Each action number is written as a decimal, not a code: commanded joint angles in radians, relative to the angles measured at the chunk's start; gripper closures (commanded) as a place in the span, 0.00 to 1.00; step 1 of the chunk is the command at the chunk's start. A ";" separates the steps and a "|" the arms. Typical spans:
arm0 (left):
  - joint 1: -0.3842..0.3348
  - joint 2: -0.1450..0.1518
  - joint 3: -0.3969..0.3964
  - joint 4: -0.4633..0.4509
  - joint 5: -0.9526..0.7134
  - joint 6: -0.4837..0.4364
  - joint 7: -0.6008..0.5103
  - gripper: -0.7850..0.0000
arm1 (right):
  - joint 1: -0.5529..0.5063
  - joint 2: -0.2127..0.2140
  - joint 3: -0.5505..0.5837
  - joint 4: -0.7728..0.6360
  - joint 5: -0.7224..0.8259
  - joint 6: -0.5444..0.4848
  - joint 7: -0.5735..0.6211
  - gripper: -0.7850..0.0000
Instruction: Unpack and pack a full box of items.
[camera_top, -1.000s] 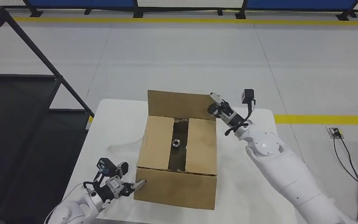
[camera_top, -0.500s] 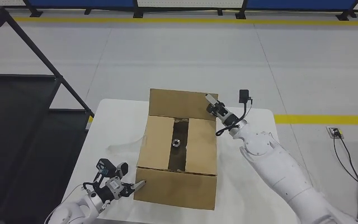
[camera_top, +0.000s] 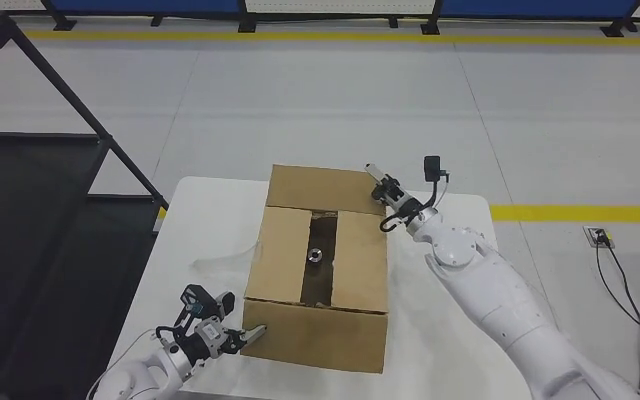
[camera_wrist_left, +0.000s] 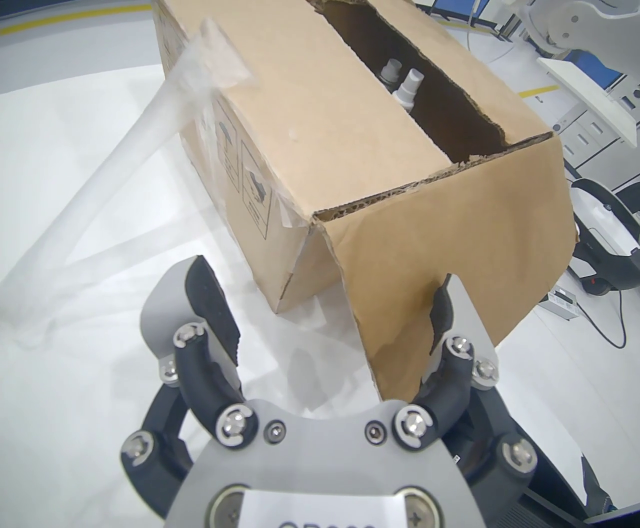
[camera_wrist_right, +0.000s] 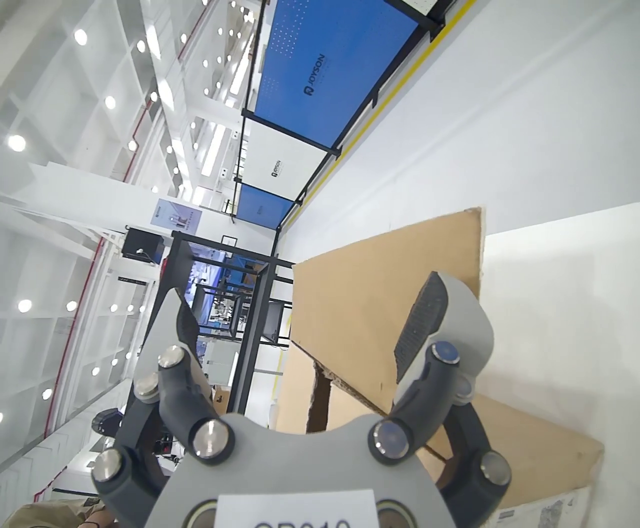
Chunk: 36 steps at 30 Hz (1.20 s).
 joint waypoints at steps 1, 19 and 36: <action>0.000 0.000 0.001 0.006 0.002 0.003 0.004 0.00 | 0.025 -0.016 -0.008 0.049 0.005 0.012 0.035 0.00; 0.005 0.002 0.020 0.026 0.019 0.016 0.033 0.00 | 0.123 -0.124 -0.018 0.298 0.010 -0.017 0.106 0.00; 0.131 0.017 -0.189 -0.068 -0.208 -0.029 0.139 0.00 | 0.035 -0.107 0.031 0.001 0.038 0.005 0.547 0.00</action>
